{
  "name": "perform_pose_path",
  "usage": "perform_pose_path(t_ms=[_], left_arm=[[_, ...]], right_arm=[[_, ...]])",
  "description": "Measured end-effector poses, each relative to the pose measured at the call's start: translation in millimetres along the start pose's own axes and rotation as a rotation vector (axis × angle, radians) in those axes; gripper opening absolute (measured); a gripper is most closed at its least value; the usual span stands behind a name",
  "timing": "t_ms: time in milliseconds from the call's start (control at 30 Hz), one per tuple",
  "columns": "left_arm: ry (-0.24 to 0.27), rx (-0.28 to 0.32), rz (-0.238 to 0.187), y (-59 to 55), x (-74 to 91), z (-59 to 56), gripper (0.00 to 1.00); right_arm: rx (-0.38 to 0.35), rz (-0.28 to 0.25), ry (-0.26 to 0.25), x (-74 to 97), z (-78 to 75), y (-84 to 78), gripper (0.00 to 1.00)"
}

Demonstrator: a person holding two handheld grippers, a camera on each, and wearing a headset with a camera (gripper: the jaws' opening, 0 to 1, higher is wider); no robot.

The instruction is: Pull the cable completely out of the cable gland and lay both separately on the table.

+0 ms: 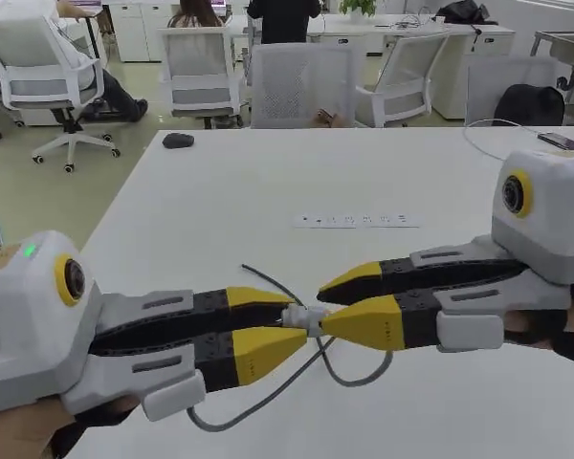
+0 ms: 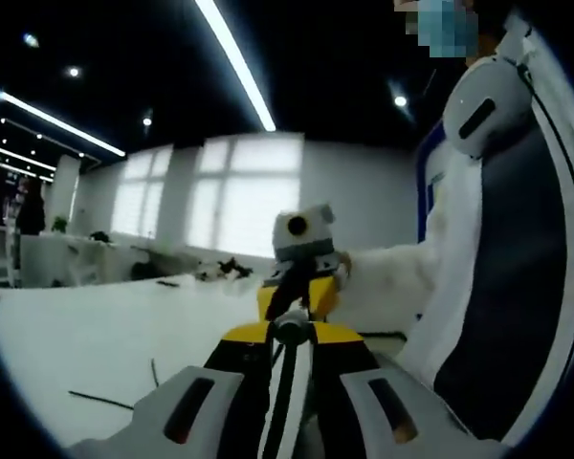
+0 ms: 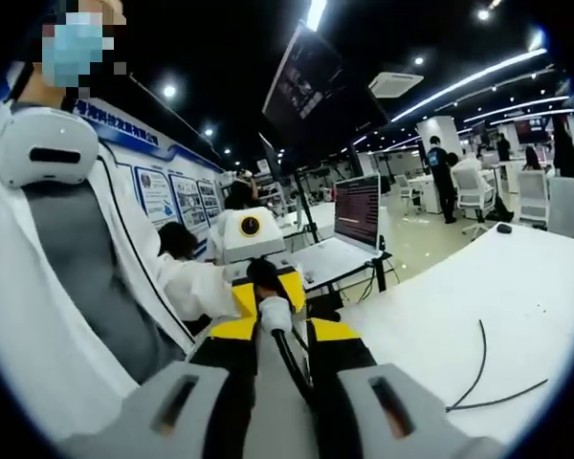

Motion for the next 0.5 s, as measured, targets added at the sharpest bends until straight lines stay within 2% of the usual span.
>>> perform_pose_path(t_ms=[67, 100, 167, 333, 467, 500], left_arm=[[-0.013, -0.020, 0.003, 1.4, -2.4, -1.9, 0.15], [-0.013, -0.039, 0.011, 1.6, -4.2, -1.8, 0.15], [-0.025, -0.034, 0.003, 2.4, -4.6, -2.9, 0.15], [-0.019, -0.023, 0.003, 0.0, -5.3, -2.8, 0.15], [0.000, 0.027, 0.023, -4.0, -5.5, 0.5, 0.15], [0.000, 0.046, 0.021, -4.1, -5.4, 0.7, 0.15]], right_arm=[[-0.060, -0.016, 0.040, -1.9, 3.3, -0.9, 0.16], [-0.088, -0.041, 0.066, -3.0, 5.7, 0.3, 0.13], [-0.107, -0.046, 0.068, -1.3, 6.1, -0.2, 0.13], [-0.105, -0.046, 0.058, -0.1, 7.3, -1.2, 0.12], [-0.057, -0.016, 0.028, -0.5, 8.3, -2.4, 0.12], [-0.025, -0.012, 0.025, -0.1, 9.0, -1.9, 0.12]])
Point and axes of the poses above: the centre of the closed fingertips' face, and the gripper's own axes: x roughly backward along the fingers, z roughly to its left, y roughly out of its top, the point moved 7 cm from there along x, roughly backward along the fingers, and after that the axes turned 6 degrees about -z, right-handed, at the moved point
